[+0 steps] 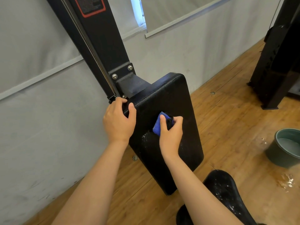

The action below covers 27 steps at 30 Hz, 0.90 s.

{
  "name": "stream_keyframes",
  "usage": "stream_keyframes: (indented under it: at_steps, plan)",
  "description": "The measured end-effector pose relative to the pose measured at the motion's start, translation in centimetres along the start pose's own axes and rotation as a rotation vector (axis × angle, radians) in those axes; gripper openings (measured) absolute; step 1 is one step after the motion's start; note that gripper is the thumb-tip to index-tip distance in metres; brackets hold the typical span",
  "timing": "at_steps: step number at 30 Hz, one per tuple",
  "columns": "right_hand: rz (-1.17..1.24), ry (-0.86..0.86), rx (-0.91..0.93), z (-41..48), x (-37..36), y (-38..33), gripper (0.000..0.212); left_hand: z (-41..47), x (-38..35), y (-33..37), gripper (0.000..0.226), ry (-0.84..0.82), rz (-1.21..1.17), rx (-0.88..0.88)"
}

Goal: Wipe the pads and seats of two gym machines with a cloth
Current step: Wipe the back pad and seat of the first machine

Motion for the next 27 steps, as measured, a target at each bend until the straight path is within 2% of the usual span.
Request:
stream_keyframes:
  at_steps: [4,10,13,16,21,27]
  plan:
    - [-0.027,-0.004,-0.012,-0.2,0.7,1.4,0.021,-0.1,0.1,0.1,0.046,0.003,0.005,0.008]
    - [-0.125,0.015,-0.187,-2.0,2.2,5.9,0.024,-0.1,0.0,0.0,0.048,0.004,0.005,0.017]
    - [-0.105,0.032,-0.233,-2.3,2.2,6.0,0.024,-0.1,-0.1,0.0,0.048,-0.002,0.01,0.007]
    - [-0.04,0.024,-0.188,-2.0,1.3,3.8,0.023,-0.1,0.0,0.0,0.048,-0.001,0.006,0.004]
    - [0.021,-0.088,-0.016,-2.6,-1.1,-0.1,0.019,-0.1,0.0,0.1,0.045,0.007,-0.01,0.0]
    - [-0.052,-0.109,-0.025,-3.3,-0.4,2.1,0.021,-0.1,0.0,0.0,0.045,0.009,-0.023,-0.013]
Point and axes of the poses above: each hand's wrist, its own z-axis towards the middle knuckle, its own x-axis out of the back of the hand, y = z × x, the point moved 5 cm from there along z, towards the middle knuckle, and after that the axes turned 4 degrees about -z, right-handed, at the moved point
